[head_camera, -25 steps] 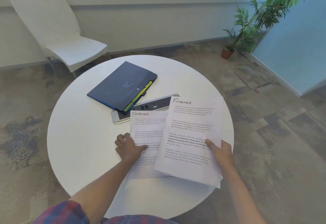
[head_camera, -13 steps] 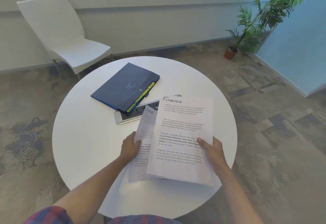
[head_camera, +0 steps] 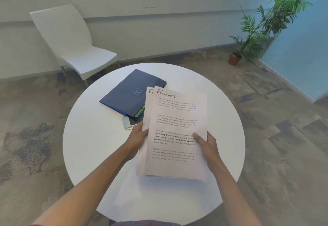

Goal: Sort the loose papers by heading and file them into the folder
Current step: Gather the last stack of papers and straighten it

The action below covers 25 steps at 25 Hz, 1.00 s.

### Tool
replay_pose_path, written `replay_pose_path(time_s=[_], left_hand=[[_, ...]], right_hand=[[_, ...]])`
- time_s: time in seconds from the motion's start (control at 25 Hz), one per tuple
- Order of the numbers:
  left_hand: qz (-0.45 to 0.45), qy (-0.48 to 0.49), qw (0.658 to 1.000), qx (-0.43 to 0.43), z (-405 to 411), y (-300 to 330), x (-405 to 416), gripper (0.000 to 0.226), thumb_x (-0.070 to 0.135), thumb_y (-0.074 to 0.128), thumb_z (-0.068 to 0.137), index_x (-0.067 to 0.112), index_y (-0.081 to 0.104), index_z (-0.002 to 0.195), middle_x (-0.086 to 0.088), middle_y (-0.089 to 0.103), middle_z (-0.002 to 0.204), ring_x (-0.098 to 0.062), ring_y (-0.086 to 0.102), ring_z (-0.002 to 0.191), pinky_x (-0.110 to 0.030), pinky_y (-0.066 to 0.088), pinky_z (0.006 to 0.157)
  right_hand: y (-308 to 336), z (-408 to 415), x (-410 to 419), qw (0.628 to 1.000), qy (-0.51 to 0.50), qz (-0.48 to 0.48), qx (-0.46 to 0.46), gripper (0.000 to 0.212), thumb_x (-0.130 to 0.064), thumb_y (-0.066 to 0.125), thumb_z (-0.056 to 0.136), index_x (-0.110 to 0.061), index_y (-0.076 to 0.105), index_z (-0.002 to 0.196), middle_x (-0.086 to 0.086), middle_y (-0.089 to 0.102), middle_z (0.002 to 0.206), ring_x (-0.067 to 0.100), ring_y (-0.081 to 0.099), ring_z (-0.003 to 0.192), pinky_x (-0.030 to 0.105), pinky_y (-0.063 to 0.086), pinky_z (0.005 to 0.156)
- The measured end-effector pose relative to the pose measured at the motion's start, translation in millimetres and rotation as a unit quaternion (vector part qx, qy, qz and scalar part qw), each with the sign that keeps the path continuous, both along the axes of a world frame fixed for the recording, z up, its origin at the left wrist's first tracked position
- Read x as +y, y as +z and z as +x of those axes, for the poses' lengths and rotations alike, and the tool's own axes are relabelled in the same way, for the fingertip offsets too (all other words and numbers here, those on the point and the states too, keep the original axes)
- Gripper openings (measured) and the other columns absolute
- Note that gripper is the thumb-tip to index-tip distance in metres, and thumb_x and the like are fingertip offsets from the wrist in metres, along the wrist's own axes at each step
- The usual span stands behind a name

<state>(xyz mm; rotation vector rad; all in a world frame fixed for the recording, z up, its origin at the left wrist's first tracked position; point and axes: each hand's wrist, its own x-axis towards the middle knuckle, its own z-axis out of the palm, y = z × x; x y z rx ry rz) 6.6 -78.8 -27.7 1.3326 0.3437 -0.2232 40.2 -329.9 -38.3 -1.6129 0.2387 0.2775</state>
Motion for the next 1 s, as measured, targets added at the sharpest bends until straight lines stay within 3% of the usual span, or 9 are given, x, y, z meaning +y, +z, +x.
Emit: replay_pose_path(time_s=[0.12, 0.24, 0.4, 0.48, 0.52, 0.6, 0.68, 0.84, 1.0], left_hand=[[0.018, 0.005, 1.0, 0.017, 2, 7, 6, 0.027, 0.029, 0.05, 0.102, 0.024, 0.064, 0.124, -0.004, 0.073, 0.117, -0.028, 0.07, 0.107, -0.051, 0.053, 0.096], [0.012, 0.024, 0.998, 0.055, 2, 11, 14, 0.044, 0.055, 0.04, 0.1, 0.027, 0.066, 0.123, 0.0, 0.073, 0.117, -0.023, 0.07, 0.107, -0.047, 0.052, 0.097], [0.027, 0.011, 0.999, 0.018, -3, 10, 16, 0.027, 0.014, 0.06, 0.096, 0.02, 0.061, 0.123, -0.005, 0.073, 0.116, -0.028, 0.073, 0.098, -0.052, 0.057, 0.088], [0.028, 0.018, 0.999, 0.021, -4, 9, 17, 0.03, 0.005, 0.058, 0.095, 0.021, 0.061, 0.121, -0.004, 0.075, 0.112, -0.03, 0.074, 0.094, -0.053, 0.058, 0.084], [0.023, 0.024, 0.999, 0.023, -4, 9, 18, 0.03, 0.003, 0.057, 0.096, 0.021, 0.061, 0.12, -0.004, 0.075, 0.11, -0.03, 0.074, 0.093, -0.051, 0.059, 0.081], [0.012, 0.025, 0.999, 0.024, -3, 12, 21, 0.03, 0.002, 0.056, 0.096, 0.022, 0.061, 0.117, -0.003, 0.076, 0.109, -0.031, 0.074, 0.093, -0.047, 0.06, 0.077], [0.014, 0.017, 1.0, 0.018, -1, 13, 25, 0.031, 0.001, 0.056, 0.095, 0.022, 0.061, 0.117, -0.003, 0.075, 0.11, -0.031, 0.073, 0.095, -0.048, 0.06, 0.079], [0.051, 0.021, 0.999, 0.001, 7, 16, 28, 0.032, -0.003, 0.054, 0.09, 0.017, 0.062, 0.114, -0.005, 0.075, 0.11, -0.031, 0.073, 0.096, -0.049, 0.059, 0.085], [0.077, 0.03, 0.996, -0.027, 15, 21, 30, 0.024, 0.01, 0.063, 0.092, 0.017, 0.066, 0.115, -0.003, 0.075, 0.106, -0.026, 0.073, 0.092, -0.04, 0.061, 0.078]], right_hand=[[6, 0, 11, 1.0, -0.001, 0.001, -0.024, 0.027, -0.012, 0.063, 0.096, -0.015, 0.064, 0.122, 0.0, 0.074, 0.115, 0.02, 0.07, 0.108, 0.038, 0.054, 0.097], [11, -3, 20, 0.998, -0.001, -0.017, -0.06, 0.032, -0.008, 0.064, 0.094, -0.015, 0.057, 0.124, 0.001, 0.071, 0.12, 0.013, 0.069, 0.106, 0.035, 0.053, 0.097], [9, -8, 33, 0.995, 0.012, -0.048, -0.091, 0.062, -0.018, 0.07, 0.091, -0.027, 0.034, 0.141, -0.003, 0.061, 0.134, 0.012, 0.061, 0.119, 0.035, 0.047, 0.104], [9, -8, 37, 0.996, 0.016, -0.039, -0.085, 0.077, -0.024, 0.072, 0.089, -0.036, 0.024, 0.148, -0.008, 0.057, 0.137, 0.013, 0.059, 0.121, 0.036, 0.044, 0.106], [13, -6, 38, 0.997, 0.011, -0.024, -0.072, 0.078, -0.022, 0.073, 0.089, -0.032, 0.025, 0.149, -0.008, 0.058, 0.135, 0.013, 0.06, 0.12, 0.035, 0.045, 0.106], [23, 2, 35, 0.998, -0.001, 0.033, -0.044, 0.057, -0.015, 0.073, 0.089, -0.018, 0.048, 0.139, -0.001, 0.067, 0.128, 0.015, 0.068, 0.11, 0.034, 0.054, 0.097], [31, 11, 33, 0.997, 0.005, 0.073, -0.027, 0.032, -0.008, 0.072, 0.088, -0.01, 0.067, 0.119, 0.009, 0.074, 0.116, 0.02, 0.074, 0.098, 0.029, 0.06, 0.079], [35, 18, 37, 0.995, 0.016, 0.092, -0.017, 0.023, -0.004, 0.069, 0.089, -0.001, 0.073, 0.111, 0.014, 0.076, 0.107, 0.029, 0.074, 0.096, 0.027, 0.06, 0.071], [27, 17, 49, 0.994, 0.005, 0.102, -0.033, 0.022, -0.004, 0.066, 0.091, 0.0, 0.072, 0.112, 0.012, 0.077, 0.106, 0.028, 0.075, 0.095, 0.027, 0.06, 0.071]])
